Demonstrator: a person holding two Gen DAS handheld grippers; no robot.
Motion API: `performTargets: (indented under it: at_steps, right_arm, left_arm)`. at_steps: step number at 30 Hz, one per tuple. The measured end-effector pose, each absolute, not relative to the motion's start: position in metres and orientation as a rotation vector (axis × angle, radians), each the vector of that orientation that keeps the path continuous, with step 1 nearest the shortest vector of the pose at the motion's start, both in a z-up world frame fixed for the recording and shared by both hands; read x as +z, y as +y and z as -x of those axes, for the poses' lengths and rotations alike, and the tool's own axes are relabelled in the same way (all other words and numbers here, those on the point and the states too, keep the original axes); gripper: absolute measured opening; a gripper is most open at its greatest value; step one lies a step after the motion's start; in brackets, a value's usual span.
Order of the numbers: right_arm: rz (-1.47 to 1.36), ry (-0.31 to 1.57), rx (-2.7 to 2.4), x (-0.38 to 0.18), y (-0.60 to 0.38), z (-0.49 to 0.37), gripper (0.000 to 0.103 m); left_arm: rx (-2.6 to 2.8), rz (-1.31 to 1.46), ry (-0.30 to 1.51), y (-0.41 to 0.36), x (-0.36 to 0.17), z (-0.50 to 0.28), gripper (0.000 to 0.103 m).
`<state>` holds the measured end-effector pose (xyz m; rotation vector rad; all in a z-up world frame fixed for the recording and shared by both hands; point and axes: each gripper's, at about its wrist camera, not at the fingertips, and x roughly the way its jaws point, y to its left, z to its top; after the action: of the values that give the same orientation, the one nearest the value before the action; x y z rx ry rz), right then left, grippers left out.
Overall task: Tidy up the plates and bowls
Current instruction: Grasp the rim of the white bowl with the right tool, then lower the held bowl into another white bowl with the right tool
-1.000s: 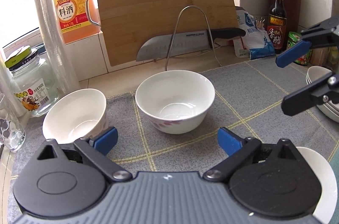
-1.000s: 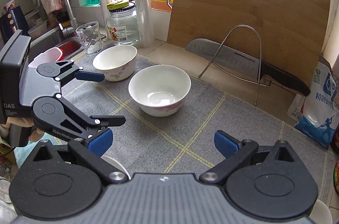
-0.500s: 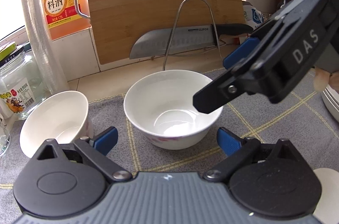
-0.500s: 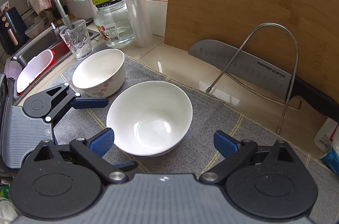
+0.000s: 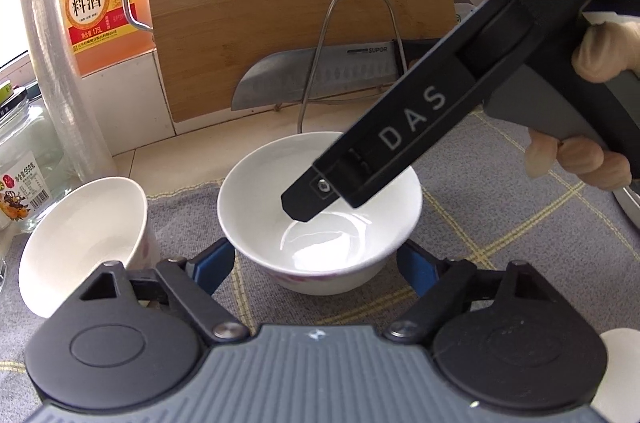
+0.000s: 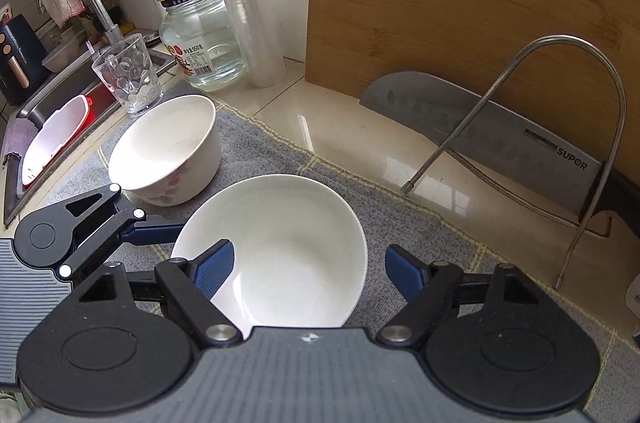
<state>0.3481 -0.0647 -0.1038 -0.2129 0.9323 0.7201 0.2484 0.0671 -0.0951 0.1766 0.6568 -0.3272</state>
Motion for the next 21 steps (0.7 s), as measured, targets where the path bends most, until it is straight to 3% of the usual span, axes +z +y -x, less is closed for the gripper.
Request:
performTargets:
  at_steps: [5, 21]
  right_arm:
    - [0.217, 0.935, 0.736, -0.104, -0.062, -0.350, 0.074]
    - [0.204, 0.938, 0.750, -0.097, -0.063, -0.340, 0.072]
  left_arm:
    - [-0.337, -0.180, 0.655, 0.070, -0.096, -0.251, 0.086]
    - [-0.366, -0.215, 0.667, 0.071, -0.082, -0.244, 0.085]
